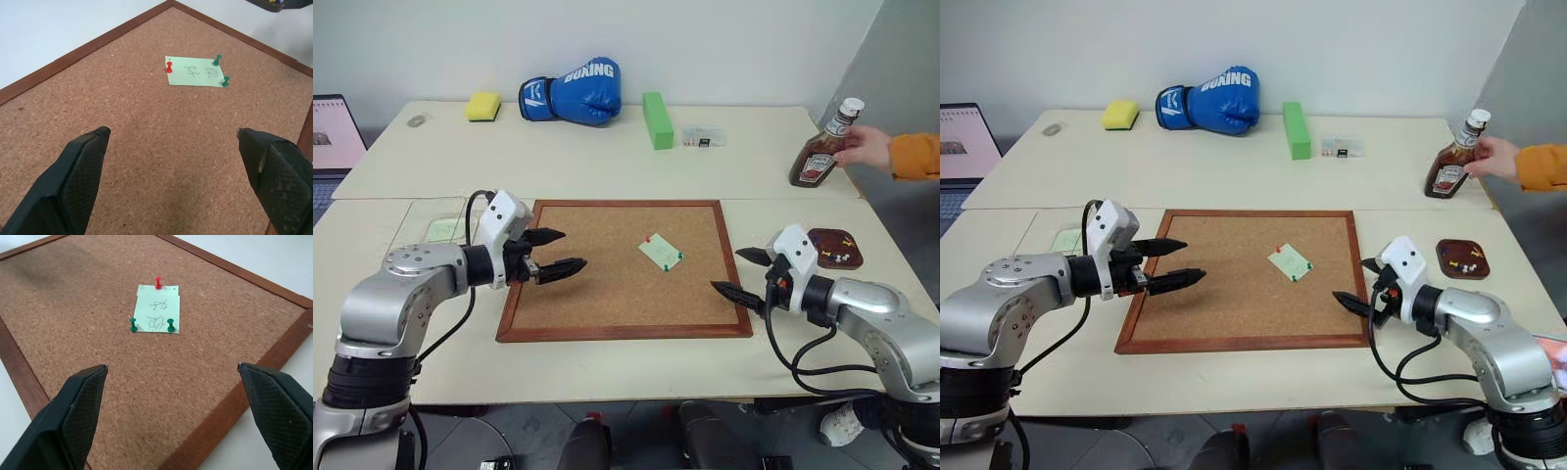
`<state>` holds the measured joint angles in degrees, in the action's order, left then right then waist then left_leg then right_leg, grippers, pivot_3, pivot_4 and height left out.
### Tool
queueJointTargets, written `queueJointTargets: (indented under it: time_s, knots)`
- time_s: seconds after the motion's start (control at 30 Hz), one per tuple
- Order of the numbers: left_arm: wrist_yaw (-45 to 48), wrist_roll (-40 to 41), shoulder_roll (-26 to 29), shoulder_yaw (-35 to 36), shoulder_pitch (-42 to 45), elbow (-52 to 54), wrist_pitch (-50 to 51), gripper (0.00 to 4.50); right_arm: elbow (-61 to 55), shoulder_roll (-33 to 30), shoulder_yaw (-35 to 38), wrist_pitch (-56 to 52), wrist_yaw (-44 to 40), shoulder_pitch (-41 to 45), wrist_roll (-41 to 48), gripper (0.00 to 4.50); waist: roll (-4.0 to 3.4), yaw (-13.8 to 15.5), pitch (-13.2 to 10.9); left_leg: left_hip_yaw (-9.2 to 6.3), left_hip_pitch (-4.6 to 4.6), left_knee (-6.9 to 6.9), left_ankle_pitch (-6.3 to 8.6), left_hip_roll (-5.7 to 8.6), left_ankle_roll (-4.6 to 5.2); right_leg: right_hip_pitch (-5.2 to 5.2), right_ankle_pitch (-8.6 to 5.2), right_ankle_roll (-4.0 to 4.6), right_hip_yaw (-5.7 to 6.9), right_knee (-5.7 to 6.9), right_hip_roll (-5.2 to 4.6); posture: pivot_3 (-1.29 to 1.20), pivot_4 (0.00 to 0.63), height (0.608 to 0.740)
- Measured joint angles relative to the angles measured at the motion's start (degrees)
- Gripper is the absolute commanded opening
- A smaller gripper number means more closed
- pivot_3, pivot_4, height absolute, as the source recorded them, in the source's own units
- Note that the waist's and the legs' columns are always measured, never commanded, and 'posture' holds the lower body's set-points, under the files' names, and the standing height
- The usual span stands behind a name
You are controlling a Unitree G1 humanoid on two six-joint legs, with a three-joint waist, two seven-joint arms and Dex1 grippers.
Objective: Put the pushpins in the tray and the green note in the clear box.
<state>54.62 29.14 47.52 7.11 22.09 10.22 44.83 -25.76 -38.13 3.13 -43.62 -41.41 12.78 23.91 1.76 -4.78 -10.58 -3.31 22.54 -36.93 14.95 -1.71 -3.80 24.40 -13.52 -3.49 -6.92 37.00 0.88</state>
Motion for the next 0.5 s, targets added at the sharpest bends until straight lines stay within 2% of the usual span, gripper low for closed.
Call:
queueJointTargets:
  time_s: [0.5]
  knots:
    - [1.2,-0.1,0.3,-0.4,0.5,-1.2,-0.5,4.44,0.8,-0.5,0.0,0.7,0.1,1.6,0.0,4.50,0.00,0.0,0.0,-0.01,-0.01,-0.04,0.00,0.00,0.00,0.00,0.01,-0.01,0.00,0.08,0.00,0.00,0.150,0.740]
